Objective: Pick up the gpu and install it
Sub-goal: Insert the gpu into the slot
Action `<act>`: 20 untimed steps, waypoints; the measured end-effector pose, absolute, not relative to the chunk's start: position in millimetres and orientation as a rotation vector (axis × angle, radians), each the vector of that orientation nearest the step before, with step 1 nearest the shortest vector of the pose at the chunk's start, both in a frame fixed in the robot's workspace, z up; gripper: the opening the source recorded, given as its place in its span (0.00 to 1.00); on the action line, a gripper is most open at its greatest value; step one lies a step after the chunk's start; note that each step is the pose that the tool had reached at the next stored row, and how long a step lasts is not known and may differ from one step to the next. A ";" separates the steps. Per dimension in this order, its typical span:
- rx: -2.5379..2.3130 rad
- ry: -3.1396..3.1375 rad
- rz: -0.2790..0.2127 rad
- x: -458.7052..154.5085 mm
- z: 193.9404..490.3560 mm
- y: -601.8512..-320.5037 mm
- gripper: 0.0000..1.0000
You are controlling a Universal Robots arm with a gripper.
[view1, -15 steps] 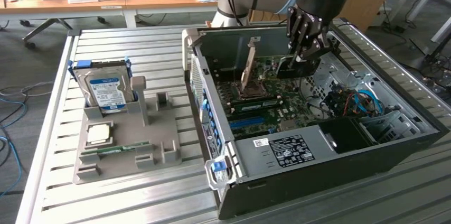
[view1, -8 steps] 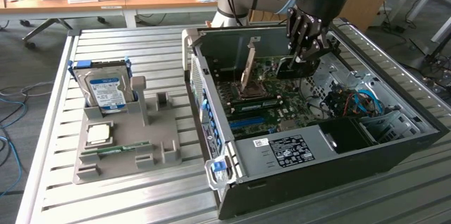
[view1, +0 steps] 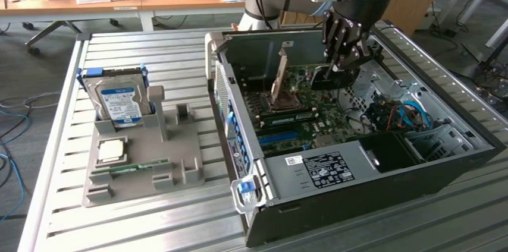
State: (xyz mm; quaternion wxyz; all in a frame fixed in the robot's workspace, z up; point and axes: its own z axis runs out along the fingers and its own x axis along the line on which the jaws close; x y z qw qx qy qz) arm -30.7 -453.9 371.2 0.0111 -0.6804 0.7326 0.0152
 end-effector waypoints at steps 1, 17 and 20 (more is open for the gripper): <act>-2.123 2.285 0.047 -30.7 371.2 -453.9 0.27; -2.122 2.285 0.047 -30.7 366.6 -453.9 0.27; -2.123 2.285 0.047 -30.7 366.5 -453.9 0.27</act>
